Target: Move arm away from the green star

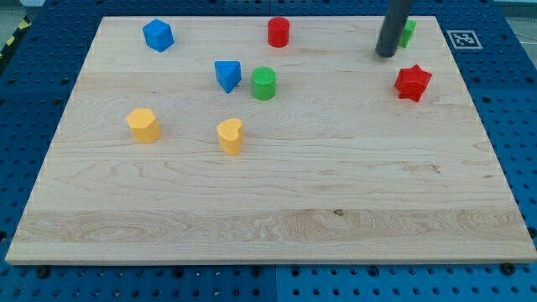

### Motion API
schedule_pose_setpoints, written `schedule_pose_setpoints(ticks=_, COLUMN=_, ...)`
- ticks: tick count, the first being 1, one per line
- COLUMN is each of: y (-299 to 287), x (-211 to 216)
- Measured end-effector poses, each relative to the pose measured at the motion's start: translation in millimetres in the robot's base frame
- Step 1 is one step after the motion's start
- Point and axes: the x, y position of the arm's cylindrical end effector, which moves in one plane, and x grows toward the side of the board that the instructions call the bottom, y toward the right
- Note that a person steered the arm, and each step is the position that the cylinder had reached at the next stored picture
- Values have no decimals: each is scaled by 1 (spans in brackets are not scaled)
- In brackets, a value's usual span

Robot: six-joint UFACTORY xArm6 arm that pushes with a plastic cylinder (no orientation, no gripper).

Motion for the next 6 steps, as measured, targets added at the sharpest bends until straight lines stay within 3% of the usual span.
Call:
schedule_pose_setpoints(ticks=3, y=-17, x=126)
schedule_pose_setpoints(ticks=4, y=-13, x=144)
schedule_pose_setpoints(ticks=5, y=-34, x=210)
schedule_pose_setpoints(ticks=6, y=-90, x=266)
